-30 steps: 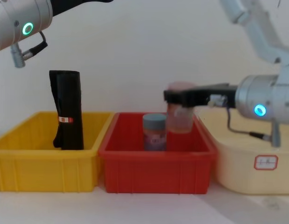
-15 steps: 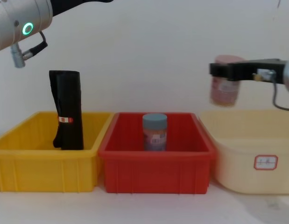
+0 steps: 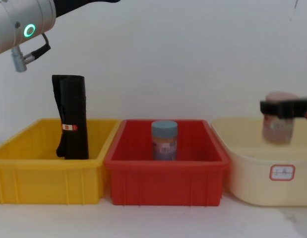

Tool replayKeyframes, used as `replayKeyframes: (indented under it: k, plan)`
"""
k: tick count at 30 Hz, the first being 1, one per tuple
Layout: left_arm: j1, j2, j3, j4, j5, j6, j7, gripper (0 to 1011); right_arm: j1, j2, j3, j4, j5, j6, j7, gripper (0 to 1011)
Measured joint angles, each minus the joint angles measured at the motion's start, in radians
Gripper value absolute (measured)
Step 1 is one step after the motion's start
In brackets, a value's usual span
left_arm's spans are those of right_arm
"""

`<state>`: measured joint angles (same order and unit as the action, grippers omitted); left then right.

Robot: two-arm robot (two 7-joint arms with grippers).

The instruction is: Pick up the garbage bag with the one hand and transfer it to the other hand.

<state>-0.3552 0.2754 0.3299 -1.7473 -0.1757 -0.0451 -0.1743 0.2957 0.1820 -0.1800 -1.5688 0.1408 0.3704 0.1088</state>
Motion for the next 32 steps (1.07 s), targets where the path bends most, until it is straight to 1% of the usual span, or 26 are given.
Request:
replayKeyframes:
  k: [1, 3, 5, 7, 8, 11, 13, 14, 19, 22, 28, 29, 32]
  plan:
    - [0.0, 0.0, 0.0, 0.0, 0.0, 0.0, 0.0, 1002, -0.002, 0.0, 0.003, 0.012, -0.005, 0.004, -0.005, 652]
    - [0.0, 0.0, 0.0, 0.0, 0.0, 0.0, 0.0, 1001, -0.003, 0.0, 0.006, 0.027, -0.011, 0.009, -0.013, 703]
    - [0.0, 0.0, 0.0, 0.0, 0.0, 0.0, 0.0, 1001, -0.004, 0.0, 0.008, 0.036, -0.014, 0.01, -0.017, 716]
    - [0.0, 0.0, 0.0, 0.0, 0.0, 0.0, 0.0, 1001, -0.004, -0.002, 0.01, 0.047, -0.019, 0.011, -0.023, 816]
    - [0.0, 0.0, 0.0, 0.0, 0.0, 0.0, 0.0, 1001, -0.004, -0.003, 0.011, 0.051, -0.021, 0.011, -0.025, 834]
    - [0.0, 0.0, 0.0, 0.0, 0.0, 0.0, 0.0, 1001, -0.004, -0.007, 0.013, 0.061, -0.027, 0.011, -0.033, 939]
    - [0.0, 0.0, 0.0, 0.0, 0.0, 0.0, 0.0, 1001, -0.004, -0.01, 0.014, 0.063, -0.03, 0.01, -0.036, 965]
    - [0.0, 0.0, 0.0, 0.0, 0.0, 0.0, 0.0, 1001, -0.004, -0.014, 0.014, 0.063, -0.033, 0.008, -0.04, 996]
    - [0.0, 0.0, 0.0, 0.0, 0.0, 0.0, 0.0, 1002, -0.005, -0.028, 0.01, 0.056, -0.042, -0.002, -0.052, 1000]
    - [0.0, 0.0, 0.0, 0.0, 0.0, 0.0, 0.0, 1001, -0.004, -0.044, 0.001, 0.045, -0.05, -0.008, -0.063, 1000]
    - [0.0, 0.0, 0.0, 0.0, 0.0, 0.0, 0.0, 1002, 0.005, -0.086, -0.03, 0.027, -0.076, -0.022, -0.095, 999]
    - [0.0, 0.0, 0.0, 0.0, 0.0, 0.0, 0.0, 1001, 0.008, -0.1, -0.041, 0.024, -0.083, -0.024, -0.103, 1000]
    - [0.0, 0.0, 0.0, 0.0, 0.0, 0.0, 0.0, 1001, 0.014, -0.122, -0.058, 0.019, -0.097, -0.03, -0.118, 999]
